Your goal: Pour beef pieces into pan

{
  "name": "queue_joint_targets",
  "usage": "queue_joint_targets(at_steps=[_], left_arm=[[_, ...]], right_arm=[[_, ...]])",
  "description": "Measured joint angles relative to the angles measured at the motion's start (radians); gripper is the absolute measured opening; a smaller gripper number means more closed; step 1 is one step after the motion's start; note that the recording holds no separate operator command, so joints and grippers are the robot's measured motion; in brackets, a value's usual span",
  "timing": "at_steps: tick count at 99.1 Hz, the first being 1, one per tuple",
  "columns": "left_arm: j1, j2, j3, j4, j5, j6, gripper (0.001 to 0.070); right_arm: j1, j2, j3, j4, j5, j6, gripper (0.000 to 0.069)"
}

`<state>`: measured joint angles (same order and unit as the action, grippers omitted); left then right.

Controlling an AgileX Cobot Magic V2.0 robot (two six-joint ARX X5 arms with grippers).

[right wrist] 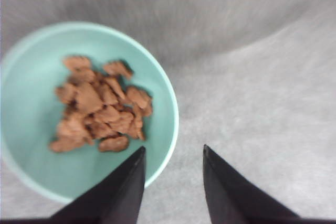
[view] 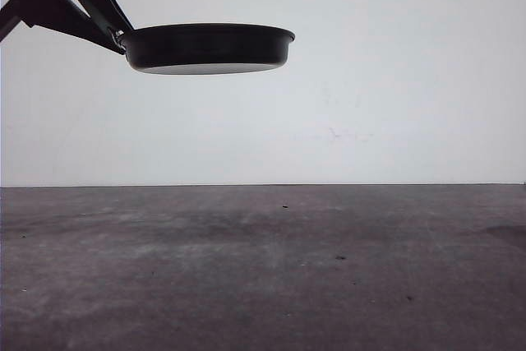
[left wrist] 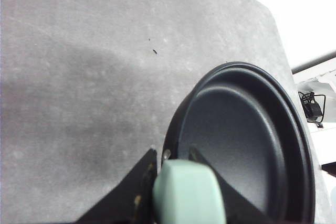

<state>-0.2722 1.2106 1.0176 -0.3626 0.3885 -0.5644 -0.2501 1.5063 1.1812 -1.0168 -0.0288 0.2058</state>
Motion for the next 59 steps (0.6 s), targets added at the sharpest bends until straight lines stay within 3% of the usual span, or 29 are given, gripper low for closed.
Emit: queue_joint_targets(at_steps=[59], left_arm=[[-0.007,0.0,0.0,0.0,-0.006,0.022,0.006]], right_arm=[[0.0,0.227,0.0,0.099,-0.018,-0.008,0.0203]])
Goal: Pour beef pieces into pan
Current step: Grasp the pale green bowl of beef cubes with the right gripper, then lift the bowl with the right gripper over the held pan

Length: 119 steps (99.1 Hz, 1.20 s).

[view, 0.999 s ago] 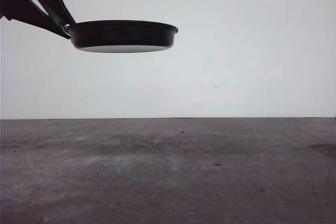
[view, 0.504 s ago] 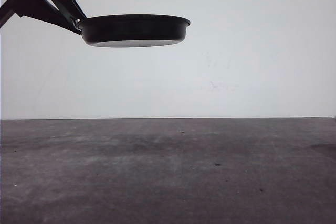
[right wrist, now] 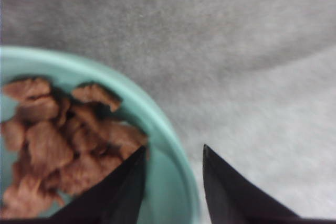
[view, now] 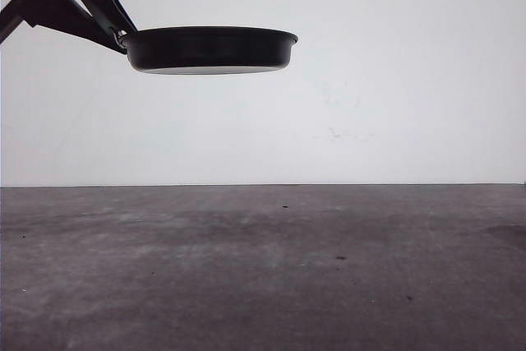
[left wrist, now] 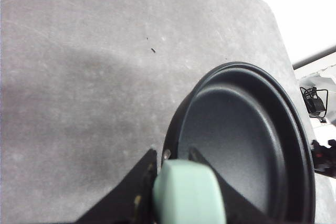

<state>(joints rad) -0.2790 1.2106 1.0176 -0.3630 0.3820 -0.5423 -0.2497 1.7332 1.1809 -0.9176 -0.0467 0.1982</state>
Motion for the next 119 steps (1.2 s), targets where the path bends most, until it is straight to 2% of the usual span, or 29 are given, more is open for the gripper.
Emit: queue_joint_targets(at_steps=[11,23,31,45,63,70,81,100,119], left_arm=[[0.0,0.0,0.0,0.0,-0.002,0.0,0.006],[0.0,0.0,0.0,0.0,-0.018,0.001,0.006],[0.0,0.0,0.0,0.0,-0.025,0.001,0.006],[0.0,0.0,0.0,0.0,-0.027,0.003,0.006],[-0.01,0.006,0.0,-0.016,-0.028,0.003,0.006],[-0.019,0.022,0.0,-0.032,-0.028,0.005,0.006],[-0.038,0.06,0.0,-0.06,-0.028,0.007,0.006],[-0.092,0.121,0.0,-0.067,-0.029,0.007,0.006],[-0.146,0.154,0.0,-0.058,-0.029,0.006,0.006]], right_arm=[[0.0,0.006,0.0,0.023,-0.014,0.0,0.0189],[0.0,0.006,0.0,0.041,-0.039,-0.005,0.0063],[-0.003,-0.002,0.001,0.037,-0.067,-0.008,0.0034],[-0.005,-0.003,0.002,0.052,-0.097,-0.015,0.0029],[0.006,-0.003,0.002,0.132,-0.27,-0.016,0.0016],[0.035,-0.015,0.001,0.156,-0.291,-0.013,0.0016],[0.092,-0.085,-0.004,0.197,-0.306,0.004,0.0016],[0.215,-0.249,-0.004,0.325,-0.405,0.085,0.0016],[0.424,-0.388,-0.004,0.433,-0.4,0.17,0.0016]])
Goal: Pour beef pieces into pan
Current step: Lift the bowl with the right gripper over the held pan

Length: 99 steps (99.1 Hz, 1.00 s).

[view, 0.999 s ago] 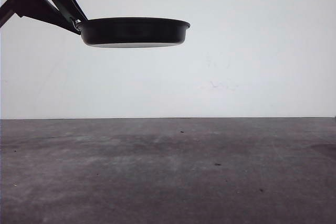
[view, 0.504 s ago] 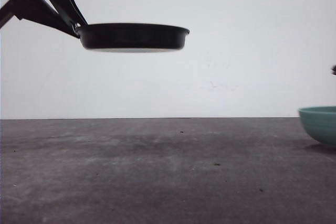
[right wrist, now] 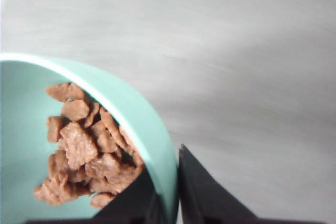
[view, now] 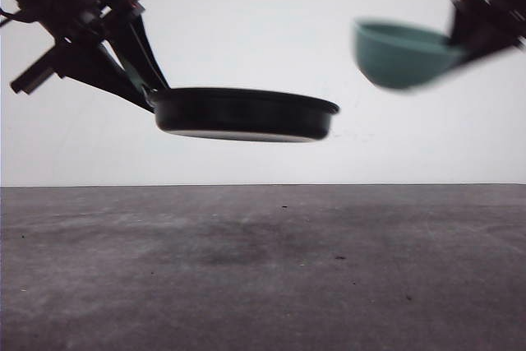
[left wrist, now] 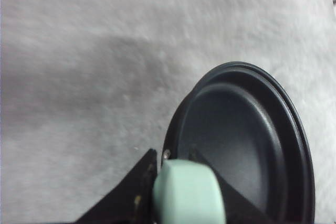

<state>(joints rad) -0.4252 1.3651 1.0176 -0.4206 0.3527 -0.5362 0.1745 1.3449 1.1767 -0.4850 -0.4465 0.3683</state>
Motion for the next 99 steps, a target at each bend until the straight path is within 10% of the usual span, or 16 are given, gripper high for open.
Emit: queue_joint_targets(at_steps=[58,99], left_arm=[[-0.037,0.006,0.0,0.006,0.029,-0.024,0.006],[-0.037,0.006,0.0,0.043,0.051,-0.069,0.006]], right_arm=[[0.573,-0.037,0.001,0.023,0.869,-0.142,0.0016],[0.695,-0.035,-0.093,0.173,1.183,-0.225,0.0016]])
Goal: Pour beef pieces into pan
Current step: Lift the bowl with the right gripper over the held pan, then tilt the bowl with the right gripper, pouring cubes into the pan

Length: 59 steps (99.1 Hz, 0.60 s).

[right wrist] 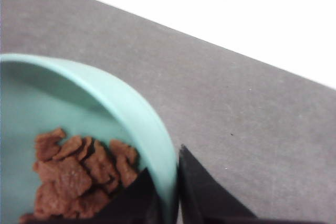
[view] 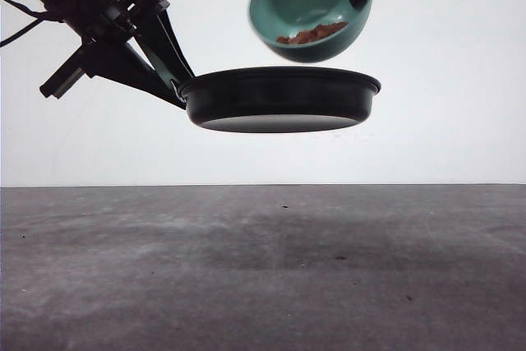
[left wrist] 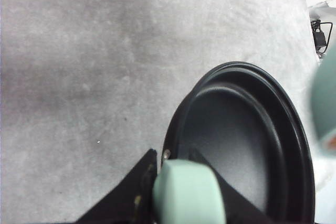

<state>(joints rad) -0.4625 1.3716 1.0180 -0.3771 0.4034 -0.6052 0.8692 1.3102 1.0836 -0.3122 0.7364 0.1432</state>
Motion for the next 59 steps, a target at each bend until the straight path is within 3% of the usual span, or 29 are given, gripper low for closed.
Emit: queue_joint_targets(at_steps=[16,26,59], left_arm=[[0.0,0.0,0.0,0.0,0.005,-0.003,0.006],[0.0,0.0,0.0,0.0,0.009,-0.009,0.006],[0.0,0.0,0.0,0.0,0.014,-0.01,0.006]], right_arm=[[0.064,0.007,-0.081,0.179,0.087,-0.146,0.0016],[0.089,0.007,-0.111,0.3,0.095,-0.276,0.0016],[0.092,0.007,-0.113,0.504,0.097,-0.631,0.0016]])
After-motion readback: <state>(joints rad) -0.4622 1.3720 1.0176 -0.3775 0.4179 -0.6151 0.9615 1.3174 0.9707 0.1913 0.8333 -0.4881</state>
